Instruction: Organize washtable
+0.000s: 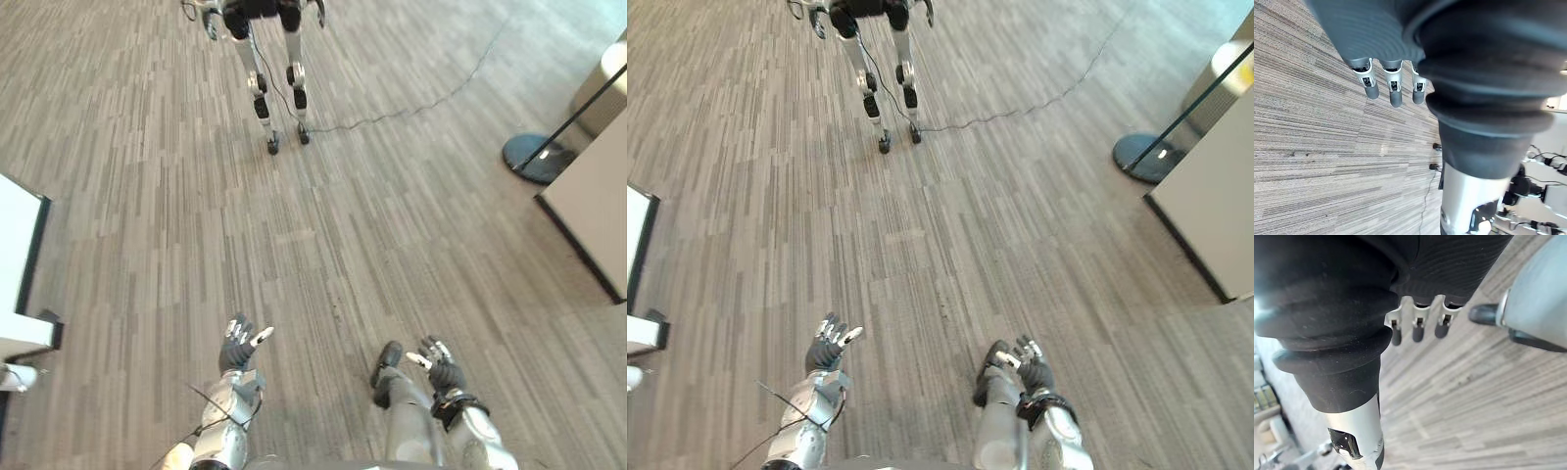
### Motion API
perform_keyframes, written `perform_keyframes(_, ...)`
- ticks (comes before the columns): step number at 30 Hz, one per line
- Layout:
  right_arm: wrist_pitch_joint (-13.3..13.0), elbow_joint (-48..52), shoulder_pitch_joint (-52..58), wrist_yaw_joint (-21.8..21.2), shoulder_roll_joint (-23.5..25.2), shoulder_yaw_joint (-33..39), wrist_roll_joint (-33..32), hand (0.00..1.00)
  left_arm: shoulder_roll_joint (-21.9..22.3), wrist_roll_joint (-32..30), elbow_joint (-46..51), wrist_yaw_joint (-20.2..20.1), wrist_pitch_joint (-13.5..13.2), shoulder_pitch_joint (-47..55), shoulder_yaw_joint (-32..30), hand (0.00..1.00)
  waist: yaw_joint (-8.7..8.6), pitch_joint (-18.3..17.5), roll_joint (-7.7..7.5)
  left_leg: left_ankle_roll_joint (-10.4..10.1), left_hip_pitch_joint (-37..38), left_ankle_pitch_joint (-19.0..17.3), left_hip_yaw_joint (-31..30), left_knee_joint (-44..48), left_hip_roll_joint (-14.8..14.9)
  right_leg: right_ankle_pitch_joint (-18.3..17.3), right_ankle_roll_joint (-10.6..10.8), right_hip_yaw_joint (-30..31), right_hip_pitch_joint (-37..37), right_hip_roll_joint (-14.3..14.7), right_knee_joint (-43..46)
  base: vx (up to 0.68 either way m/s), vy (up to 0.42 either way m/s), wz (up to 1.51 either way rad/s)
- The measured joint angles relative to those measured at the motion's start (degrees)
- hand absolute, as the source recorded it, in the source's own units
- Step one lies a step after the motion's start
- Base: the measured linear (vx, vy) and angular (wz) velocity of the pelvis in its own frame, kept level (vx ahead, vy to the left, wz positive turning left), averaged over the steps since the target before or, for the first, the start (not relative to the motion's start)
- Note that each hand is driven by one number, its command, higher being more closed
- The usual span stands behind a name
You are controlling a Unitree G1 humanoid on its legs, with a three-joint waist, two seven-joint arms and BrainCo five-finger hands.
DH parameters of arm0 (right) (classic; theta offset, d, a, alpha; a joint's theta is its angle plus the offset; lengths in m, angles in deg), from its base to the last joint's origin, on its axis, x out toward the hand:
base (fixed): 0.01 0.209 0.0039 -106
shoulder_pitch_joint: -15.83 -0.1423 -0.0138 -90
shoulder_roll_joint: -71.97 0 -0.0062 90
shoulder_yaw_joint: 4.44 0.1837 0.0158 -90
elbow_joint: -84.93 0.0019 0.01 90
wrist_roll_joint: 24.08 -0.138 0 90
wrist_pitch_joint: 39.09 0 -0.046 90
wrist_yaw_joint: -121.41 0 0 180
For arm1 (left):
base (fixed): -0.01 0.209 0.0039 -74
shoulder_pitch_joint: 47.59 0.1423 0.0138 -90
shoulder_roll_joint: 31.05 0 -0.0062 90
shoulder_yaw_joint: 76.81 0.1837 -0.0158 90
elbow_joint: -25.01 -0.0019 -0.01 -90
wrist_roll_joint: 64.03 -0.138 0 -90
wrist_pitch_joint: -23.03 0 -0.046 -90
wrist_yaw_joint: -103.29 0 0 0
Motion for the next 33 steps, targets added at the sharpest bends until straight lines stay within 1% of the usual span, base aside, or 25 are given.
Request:
perform_keyframes(1,0.0,-0.3,0.3,0.0,-0.3,0.0,-0.1,0.00,0.6,0.1,-0.9,0.0,0.2,0.4,0.3,0.00,-0.13,0.0,0.71,0.1,-2.8,4.8,0.2,6.7,3.3,-1.3,0.4,-1.3,2.4,1.0,-0.5,0.63,-0.064,-0.05)
perform_keyframes(2,0.1,-0.6,0.7,0.3,-0.3,0.0,-0.6,0.00,1.0,0.2,-2.1,-0.2,0.3,1.2,1.6,0.00,0.34,-0.9,2.55,0.3,-9.4,8.4,1.0,22.8,9.5,-2.6,0.3,-2.8,6.3,3.4,-2.3,0.61,0.001,-0.06)
perform_keyframes(3,0.1,-0.6,0.6,0.5,-0.2,0.0,-0.9,0.00,0.9,0.3,-2.4,-0.4,0.6,1.3,1.9,0.00,1.00,-0.8,2.51,1.5,-12.6,7.4,2.3,29.9,11.5,-3.3,0.4,-2.6,8.0,3.9,-2.9,0.78,0.059,-0.09)
perform_keyframes(4,0.1,-0.4,-0.5,1.5,0.1,0.0,-1.5,0.00,0.8,1.2,-3.0,-1.1,1.0,2.0,1.8,0.00,1.11,-0.2,1.48,9.8,-19.3,0.4,6.4,39.2,13.0,-4.4,1.4,-2.3,14.0,4.6,-6.6,0.52,0.038,-0.09)
perform_keyframes(5,0.1,-0.3,-0.6,1.6,0.2,-0.1,-1.6,0.00,0.8,1.3,-2.9,-1.2,1.0,2.1,1.8,0.00,1.10,-0.1,1.25,10.6,-20.3,-0.9,7.0,39.1,12.8,-4.4,1.4,-2.4,15.0,4.7,-7.5,0.48,0.065,-0.03)
perform_keyframes(7,0.1,0.1,-2.1,1.5,0.2,-1.6,-2.0,0.00,0.6,1.4,-2.1,-1.4,1.2,3.3,1.2,0.00,2.17,0.0,0.48,12.2,-26.9,-6.6,11.2,32.7,12.1,-4.5,1.7,-2.0,20.6,5.4,-12.6,0.48,0.146,-0.24)
perform_keyframes(9,0.1,0.6,-3.8,1.4,0.5,-4.1,-2.3,0.00,-0.3,2.3,-1.5,-1.7,1.5,4.6,0.8,0.00,2.98,0.0,-0.29,12.4,-30.8,-7.4,13.0,12.6,9.3,-4.9,5.5,-1.8,24.7,5.1,-15.2,0.49,0.234,-0.31)
perform_keyframes(10,0.0,1.2,-4.2,1.3,0.5,-4.8,-2.3,0.00,-0.4,2.4,-0.7,-2.0,1.6,5.1,0.4,0.00,3.24,0.0,-0.22,11.9,-30.9,-6.6,13.2,0.9,7.1,-5.5,7.6,-1.9,25.9,4.9,-15.5,0.53,0.348,-0.25)
perform_keyframes(11,-0.1,2.3,-4.1,1.2,0.1,-5.3,-2.4,0.00,0.0,2.5,0.1,-2.3,1.7,5.8,-0.2,0.00,3.73,-0.5,1.04,11.6,-30.9,0.9,11.7,-14.4,4.5,-6.9,11.1,-0.9,27.7,4.9,-15.2,0.67,0.423,-0.32)
perform_keyframes(12,0.0,1.5,-4.6,1.4,1.5,-5.8,-2.4,0.00,-0.4,2.7,-0.3,-2.3,1.9,5.6,-0.8,0.00,4.41,-0.6,-1.34,15.3,-28.7,5.1,11.1,-16.2,1.7,-7.4,13.1,0.4,28.9,3.4,-15.1,0.58,0.318,-0.01)
perform_keyframes(13,0.2,1.9,-4.5,1.4,2.4,-6.5,-2.5,0.00,-0.9,2.9,-0.1,-2.2,2.0,5.0,-1.9,0.00,3.73,-1.1,-2.98,15.1,-28.5,5.4,12.0,-17.0,0.4,-7.1,12.7,0.7,28.9,3.2,-16.4,0.52,0.175,0.11)
perform_keyframes(14,0.0,2.5,-4.9,1.1,3.0,-7.1,-2.5,0.00,-1.0,3.6,1.8,-2.1,1.6,4.3,-3.5,0.00,4.35,-0.7,-4.11,15.9,-30.2,2.2,11.0,-13.1,0.8,-5.6,12.0,0.9,29.0,4.8,-18.5,0.46,0.057,0.14)
perform_keyframes(16,0.0,2.4,-6.4,1.2,3.7,-7.1,-2.5,0.00,-0.7,4.4,2.3,-2.1,1.7,5.0,-4.8,0.00,4.48,-0.7,-4.61,15.6,-30.9,-5.4,10.9,-2.4,2.7,-3.9,12.7,1.3,32.0,4.3,-19.1,0.45,0.118,-0.28)
perform_keyframes(19,-0.2,2.3,-5.4,1.1,4.2,-6.9,-2.5,0.00,-0.3,4.3,2.3,-2.3,1.7,6.1,-4.7,0.00,4.14,-2.8,-4.61,14.3,-28.6,-14.6,10.0,3.7,1.2,-3.4,11.8,5.4,27.5,-1.5,-4.2,0.44,0.304,-0.33)
perform_keyframes(20,-0.2,2.2,-4.8,1.2,4.7,-6.5,-2.5,0.00,-0.7,3.3,2.3,-2.3,1.8,5.2,-4.0,0.00,3.74,-2.7,-5.61,14.1,-27.1,-17.2,10.7,3.5,-0.4,-0.8,7.9,7.8,22.3,-5.8,7.5,0.43,0.220,0.11)
perform_keyframes(21,0.1,1.4,-3.8,1.2,4.8,-6.2,-2.5,0.00,-1.2,3.2,2.3,-2.3,2.1,4.1,-2.8,0.00,3.72,-2.5,-6.65,14.4,-24.8,-18.4,11.9,2.3,-2.1,6.9,4.3,10.5,16.9,-9.4,17.0,0.44,0.162,0.10)
perform_keyframes(22,0.2,0.4,-3.6,1.2,5.0,-6.2,-2.5,0.00,-1.2,3.0,2.3,-2.3,2.2,3.5,-2.5,0.00,3.54,-2.3,-6.65,14.3,-22.8,-18.9,12.4,1.2,-2.4,10.1,4.4,12.0,14.9,-10.1,20.7,0.44,0.053,-0.11)
perform_keyframes(23,0.5,-1.0,-3.6,1.2,5.5,-6.3,-2.4,0.00,-1.6,2.7,2.3,-2.2,2.3,3.5,-2.1,0.00,3.58,-1.7,-5.67,13.8,-19.4,-19.3,12.7,-1.2,-2.4,8.8,3.7,12.9,11.9,-10.0,26.9,0.38,0.013,-0.32)
perform_keyframes(25,0.7,-0.7,-2.7,1.1,5.4,-6.3,-2.1,0.00,-2.7,2.4,2.7,-2.1,2.2,3.5,-1.3,0.00,2.31,-1.1,-3.80,11.4,-9.6,-17.8,14.2,-10.5,-2.5,-0.2,1.3,9.3,6.7,-6.9,33.5,0.50,-0.017,-0.36)
perform_keyframes(27,0.3,2.5,-0.8,1.0,4.2,-6.2,-2.1,0.00,-2.7,2.4,4.2,-2.2,1.2,2.7,0.5,0.00,0.50,-1.1,-2.79,9.7,-4.8,-15.5,14.9,-16.8,-2.5,-5.4,0.9,1.8,0.9,-4.3,25.2,0.48,-0.062,0.02)
perform_keyframes(28,0.0,2.8,-0.4,1.0,3.7,-6.1,-2.1,0.00,-2.7,2.4,4.0,-2.3,1.2,1.2,1.5,0.00,0.00,-1.2,-2.94,9.5,-4.4,-15.4,14.7,-17.1,-2.5,-5.6,1.6,0.1,-1.5,-2.7,16.6,0.55,-0.179,0.31)
perform_keyframes(29,0.1,2.4,0.2,1.1,3.7,-5.6,-1.9,0.00,-3.6,2.3,3.1,-2.4,1.3,-0.4,2.0,0.00,-0.44,-1.7,-5.04,8.8,-4.0,-15.6,14.2,-16.3,-2.9,-0.3,2.2,-0.4,-1.3,0.8,-2.0,0.48,-0.208,0.39)
perform_keyframes(30,0.1,2.2,1.1,1.1,3.8,-5.6,-1.9,0.00,-3.9,2.3,2.8,-2.5,1.3,-0.7,2.1,0.00,-0.76,-1.6,-5.92,7.3,-3.8,-16.0,13.5,-15.6,-3.6,9.5,-1.6,1.2,-0.3,2.0,-9.3,0.47,-0.171,0.22)
perform_keyframes(31,0.3,0.2,0.3,1.4,2.4,-4.8,-1.7,0.00,-1.5,2.2,0.1,-2.2,1.7,-1.8,2.2,0.00,-0.33,-1.1,-1.63,6.0,-4.8,-16.8,11.3,-13.9,-0.3,9.6,-2.3,0.6,1.2,5.2,-9.9,0.37,-0.106,0.13)
perform_keyframes(33,0.2,0.1,0.1,1.5,1.5,-2.6,-1.7,0.00,-0.7,2.1,-0.6,-2.4,1.6,-1.7,2.5,0.00,-0.27,-0.9,-1.23,6.3,-8.6,-12.6,7.1,-13.6,-2.5,5.8,0.2,2.5,2.6,5.0,-9.5,0.27,-0.085,0.17)
